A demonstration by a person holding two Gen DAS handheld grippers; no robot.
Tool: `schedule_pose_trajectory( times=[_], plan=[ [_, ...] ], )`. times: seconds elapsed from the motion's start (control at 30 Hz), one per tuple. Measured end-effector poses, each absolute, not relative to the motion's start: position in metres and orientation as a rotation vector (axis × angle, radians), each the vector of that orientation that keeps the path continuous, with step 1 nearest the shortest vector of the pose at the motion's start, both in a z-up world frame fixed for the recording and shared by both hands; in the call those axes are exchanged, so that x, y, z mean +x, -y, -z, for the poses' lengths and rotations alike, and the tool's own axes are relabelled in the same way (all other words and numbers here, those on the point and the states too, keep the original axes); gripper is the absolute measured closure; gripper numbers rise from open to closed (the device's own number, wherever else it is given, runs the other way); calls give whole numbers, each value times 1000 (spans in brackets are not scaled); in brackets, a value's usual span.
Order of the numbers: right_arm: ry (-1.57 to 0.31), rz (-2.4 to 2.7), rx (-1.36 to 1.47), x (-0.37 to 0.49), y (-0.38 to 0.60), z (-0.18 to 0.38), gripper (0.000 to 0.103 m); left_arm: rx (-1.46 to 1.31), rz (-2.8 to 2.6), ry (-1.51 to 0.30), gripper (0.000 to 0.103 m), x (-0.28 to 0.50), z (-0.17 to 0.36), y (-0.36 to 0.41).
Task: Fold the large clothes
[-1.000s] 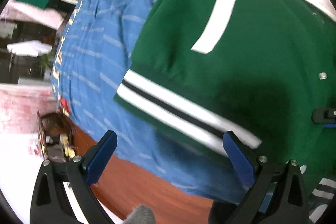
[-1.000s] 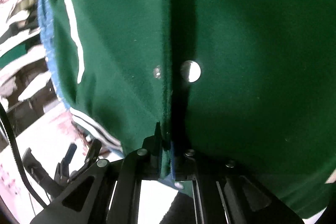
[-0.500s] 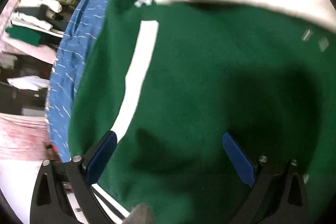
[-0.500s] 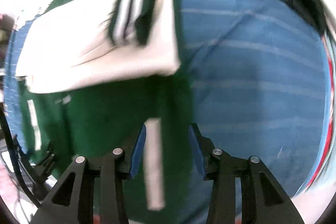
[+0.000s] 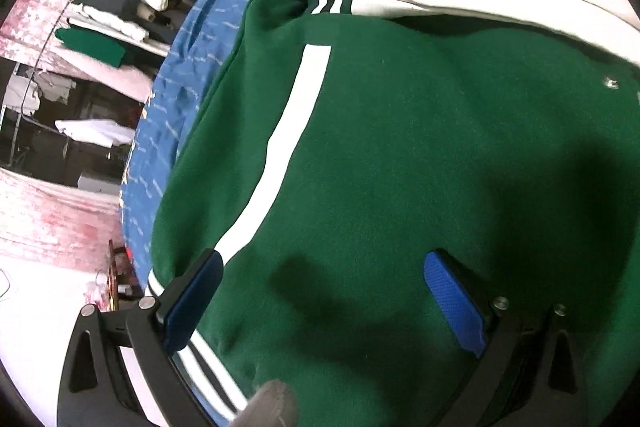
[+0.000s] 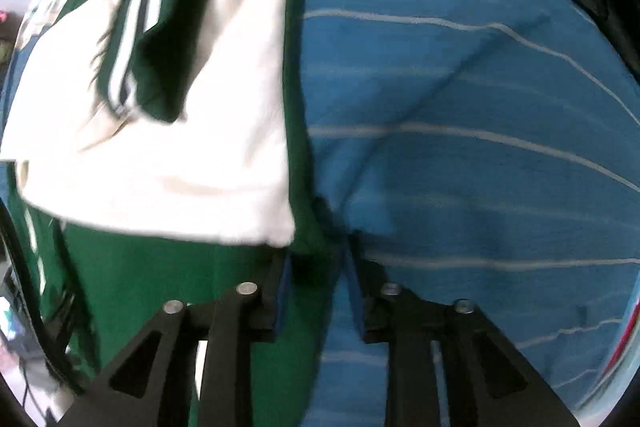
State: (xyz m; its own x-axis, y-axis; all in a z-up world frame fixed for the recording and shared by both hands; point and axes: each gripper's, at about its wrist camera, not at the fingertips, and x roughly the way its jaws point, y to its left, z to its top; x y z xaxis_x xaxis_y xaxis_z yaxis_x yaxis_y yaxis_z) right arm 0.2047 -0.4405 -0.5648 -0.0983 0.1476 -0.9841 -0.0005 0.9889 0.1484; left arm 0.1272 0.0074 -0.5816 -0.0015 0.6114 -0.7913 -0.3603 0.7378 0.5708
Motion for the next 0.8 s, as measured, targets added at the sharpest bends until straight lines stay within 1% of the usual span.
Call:
schedule_pose_trajectory(
  times=[0.1, 0.17, 0.2, 0.27, 0.33, 0.5, 0.63, 0.7, 0.8],
  plan=[
    [-1685, -214, 160, 197, 463, 543, 64, 215, -800, -1375, 0, 114, 557, 9],
    [-1677, -242, 121, 187, 479, 528, 54, 281, -809, -1358, 0, 100, 538, 35],
    [-1673, -247, 97, 180, 486, 523, 51, 316, -814, -1353, 0, 91, 529, 53],
    [-1672, -244, 39, 167, 509, 513, 38, 362, -793, -1360, 0, 73, 518, 90],
    [-1683, -240, 4, 156, 529, 510, 32, 418, -744, -1387, 0, 57, 516, 133],
    [-1724, -182, -21, 126, 589, 508, 31, 635, -521, -1392, 0, 29, 530, 257],
    [-1742, -105, 46, 114, 647, 504, 31, 722, -373, -1387, 0, 19, 552, 329],
    [-1730, -66, 70, 117, 678, 500, 31, 700, -337, -1415, 0, 18, 565, 346],
    [-1729, -29, 113, 116, 693, 496, 31, 764, -385, -1415, 0, 22, 593, 354]
  ],
)
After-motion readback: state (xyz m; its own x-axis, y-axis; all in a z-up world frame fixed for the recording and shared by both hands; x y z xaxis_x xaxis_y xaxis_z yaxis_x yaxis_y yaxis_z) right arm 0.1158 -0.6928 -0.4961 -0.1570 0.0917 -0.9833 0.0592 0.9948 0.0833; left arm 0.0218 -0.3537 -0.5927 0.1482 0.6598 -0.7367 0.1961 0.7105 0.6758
